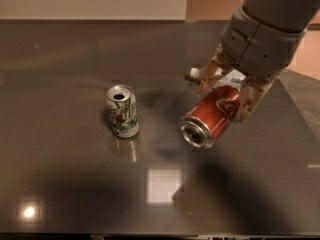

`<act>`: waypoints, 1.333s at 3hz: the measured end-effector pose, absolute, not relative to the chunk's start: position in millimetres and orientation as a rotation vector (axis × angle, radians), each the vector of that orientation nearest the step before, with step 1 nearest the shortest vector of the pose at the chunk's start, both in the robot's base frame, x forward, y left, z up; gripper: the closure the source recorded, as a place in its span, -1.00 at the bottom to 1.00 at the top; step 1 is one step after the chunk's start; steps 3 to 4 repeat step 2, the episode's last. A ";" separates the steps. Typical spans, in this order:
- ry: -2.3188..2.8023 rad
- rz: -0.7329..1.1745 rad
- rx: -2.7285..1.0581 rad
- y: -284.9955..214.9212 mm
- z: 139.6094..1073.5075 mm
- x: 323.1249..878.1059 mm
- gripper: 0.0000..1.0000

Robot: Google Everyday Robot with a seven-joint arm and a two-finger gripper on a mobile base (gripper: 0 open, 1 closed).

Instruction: Pick coke can

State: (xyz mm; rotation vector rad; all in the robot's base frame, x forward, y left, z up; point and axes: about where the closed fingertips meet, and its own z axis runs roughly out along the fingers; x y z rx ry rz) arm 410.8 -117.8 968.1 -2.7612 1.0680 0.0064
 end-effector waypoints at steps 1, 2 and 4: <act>1.143 -0.042 -2.670 -110.5 996.3 426.7 1.00; 1.133 -0.085 -2.633 -104.4 1001.4 435.3 1.00; 1.133 -0.085 -2.633 -104.4 1001.4 435.3 1.00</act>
Offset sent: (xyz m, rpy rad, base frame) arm 0.0143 0.0066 0.0253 0.0377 -0.0400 -0.0657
